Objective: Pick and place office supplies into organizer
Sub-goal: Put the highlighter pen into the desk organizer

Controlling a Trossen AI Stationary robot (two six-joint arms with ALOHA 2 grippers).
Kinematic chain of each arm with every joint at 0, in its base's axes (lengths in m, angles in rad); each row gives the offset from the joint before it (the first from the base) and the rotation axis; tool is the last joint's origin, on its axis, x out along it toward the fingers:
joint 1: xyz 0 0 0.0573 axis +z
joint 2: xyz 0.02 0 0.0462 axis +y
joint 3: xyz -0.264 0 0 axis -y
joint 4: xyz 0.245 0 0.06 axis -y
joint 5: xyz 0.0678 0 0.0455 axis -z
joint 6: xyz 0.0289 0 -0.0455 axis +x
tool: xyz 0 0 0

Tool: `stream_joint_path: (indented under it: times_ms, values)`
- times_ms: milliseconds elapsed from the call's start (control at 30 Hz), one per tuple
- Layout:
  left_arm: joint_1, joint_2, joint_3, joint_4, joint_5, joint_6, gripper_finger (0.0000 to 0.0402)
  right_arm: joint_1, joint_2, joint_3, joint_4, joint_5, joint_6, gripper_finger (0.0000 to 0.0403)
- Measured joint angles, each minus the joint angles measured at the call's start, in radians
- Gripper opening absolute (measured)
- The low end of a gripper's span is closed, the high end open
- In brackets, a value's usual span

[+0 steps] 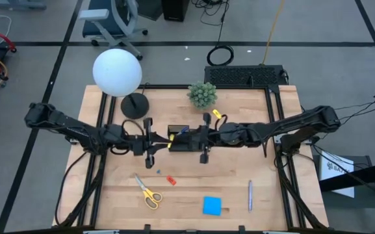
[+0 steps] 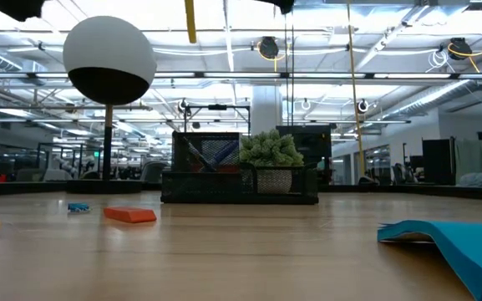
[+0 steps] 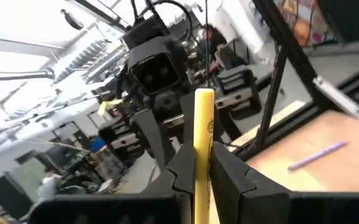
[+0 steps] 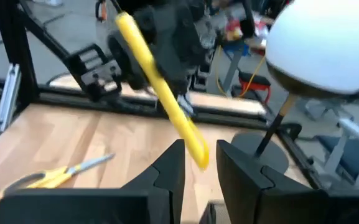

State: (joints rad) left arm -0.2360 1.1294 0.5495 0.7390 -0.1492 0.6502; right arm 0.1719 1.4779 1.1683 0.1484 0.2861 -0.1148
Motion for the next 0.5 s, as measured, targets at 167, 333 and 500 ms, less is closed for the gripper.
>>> stream_joint_path:
  times_ms: [167, 333, 500]
  values:
    - [-0.071, 0.0, 0.0, -0.005, -0.104, 0.128, 0.0027, 0.004, -0.003, 0.0, -0.049, -0.045, 0.013, 0.0084]
    - [-0.138, 0.0, 0.0, -0.013, -0.156, 0.278, 0.0027, 0.008, -0.003, 0.0, -0.057, -0.134, 0.032, 0.0084]
    - [-0.186, 0.0, 0.0, -0.027, -0.232, 0.388, 0.0027, 0.006, -0.003, 0.0, -0.048, -0.133, 0.05, 0.0084]
